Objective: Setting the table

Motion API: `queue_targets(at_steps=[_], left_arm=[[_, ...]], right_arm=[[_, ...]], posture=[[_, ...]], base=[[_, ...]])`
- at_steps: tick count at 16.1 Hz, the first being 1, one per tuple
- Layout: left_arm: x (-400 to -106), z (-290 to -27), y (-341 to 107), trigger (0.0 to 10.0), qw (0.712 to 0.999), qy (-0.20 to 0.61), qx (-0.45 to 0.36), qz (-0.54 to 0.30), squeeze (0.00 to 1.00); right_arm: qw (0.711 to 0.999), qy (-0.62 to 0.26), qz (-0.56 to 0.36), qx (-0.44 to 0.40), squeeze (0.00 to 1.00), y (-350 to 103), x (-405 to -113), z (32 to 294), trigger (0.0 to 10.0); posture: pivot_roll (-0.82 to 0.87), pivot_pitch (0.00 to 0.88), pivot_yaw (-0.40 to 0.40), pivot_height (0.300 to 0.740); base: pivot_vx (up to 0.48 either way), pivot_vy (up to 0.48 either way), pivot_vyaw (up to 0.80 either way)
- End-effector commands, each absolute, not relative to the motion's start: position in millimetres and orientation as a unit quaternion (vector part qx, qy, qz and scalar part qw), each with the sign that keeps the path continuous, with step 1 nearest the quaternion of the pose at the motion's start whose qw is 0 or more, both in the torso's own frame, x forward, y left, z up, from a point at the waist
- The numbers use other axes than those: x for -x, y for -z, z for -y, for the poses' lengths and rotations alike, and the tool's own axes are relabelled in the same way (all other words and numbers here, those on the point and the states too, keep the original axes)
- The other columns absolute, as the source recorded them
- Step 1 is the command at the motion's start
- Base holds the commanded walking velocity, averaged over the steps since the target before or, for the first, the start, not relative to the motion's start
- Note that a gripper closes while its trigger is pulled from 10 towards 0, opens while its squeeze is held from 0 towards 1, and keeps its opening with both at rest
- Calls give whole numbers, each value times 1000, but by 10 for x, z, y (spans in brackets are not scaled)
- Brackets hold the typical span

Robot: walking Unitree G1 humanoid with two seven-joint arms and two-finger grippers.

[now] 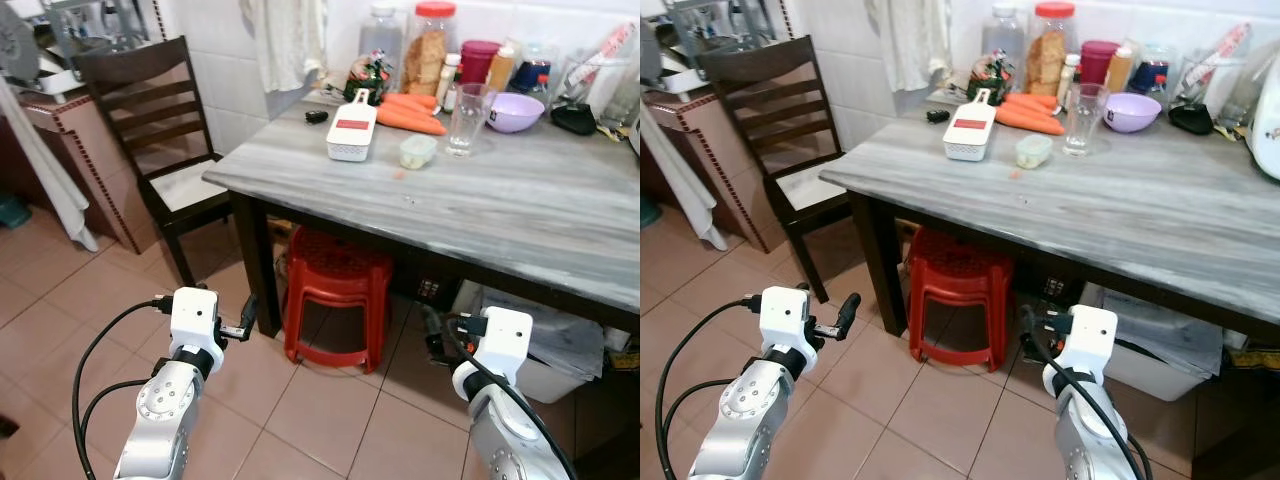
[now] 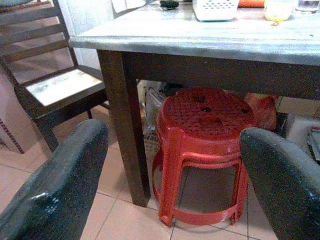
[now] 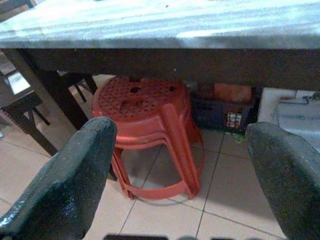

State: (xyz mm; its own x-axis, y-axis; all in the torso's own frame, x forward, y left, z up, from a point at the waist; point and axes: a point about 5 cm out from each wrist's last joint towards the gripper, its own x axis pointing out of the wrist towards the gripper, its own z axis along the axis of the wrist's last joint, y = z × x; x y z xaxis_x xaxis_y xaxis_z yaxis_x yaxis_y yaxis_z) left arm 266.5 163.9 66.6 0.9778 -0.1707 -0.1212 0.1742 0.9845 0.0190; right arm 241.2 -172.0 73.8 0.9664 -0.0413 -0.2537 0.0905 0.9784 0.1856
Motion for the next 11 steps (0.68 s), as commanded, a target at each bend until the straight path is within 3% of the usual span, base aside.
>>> queue_targets(at_steps=[1, 5, 9, 11], left_arm=[[-2702, -1655, -720, 10000, 995, 78, -23, -51, 0], [-2735, -1654, -726, 10000, 996, 67, -31, -54, 0], [-2742, -1651, -727, 10000, 996, 65, -36, -54, 0], [-2742, -1660, -727, 10000, 996, 64, -37, -55, 0]], right_arm=[[987, 36, -119, -105, 0, -796, -2445, 1727, 10000], [986, 40, -118, -108, 0, -798, -2453, 1734, 10000], [985, 45, -119, -116, 0, -792, -2450, 1737, 10000], [985, 47, -116, -115, 0, -798, -2447, 1737, 10000]], posture=[[-14, 0, 13, 740], [-17, 0, 17, 740], [-18, 0, 21, 740], [-19, 0, 21, 740]], base=[[0, 0, 0], [0, 0, -731], [-263, 0, -738], [-279, 0, 0]])
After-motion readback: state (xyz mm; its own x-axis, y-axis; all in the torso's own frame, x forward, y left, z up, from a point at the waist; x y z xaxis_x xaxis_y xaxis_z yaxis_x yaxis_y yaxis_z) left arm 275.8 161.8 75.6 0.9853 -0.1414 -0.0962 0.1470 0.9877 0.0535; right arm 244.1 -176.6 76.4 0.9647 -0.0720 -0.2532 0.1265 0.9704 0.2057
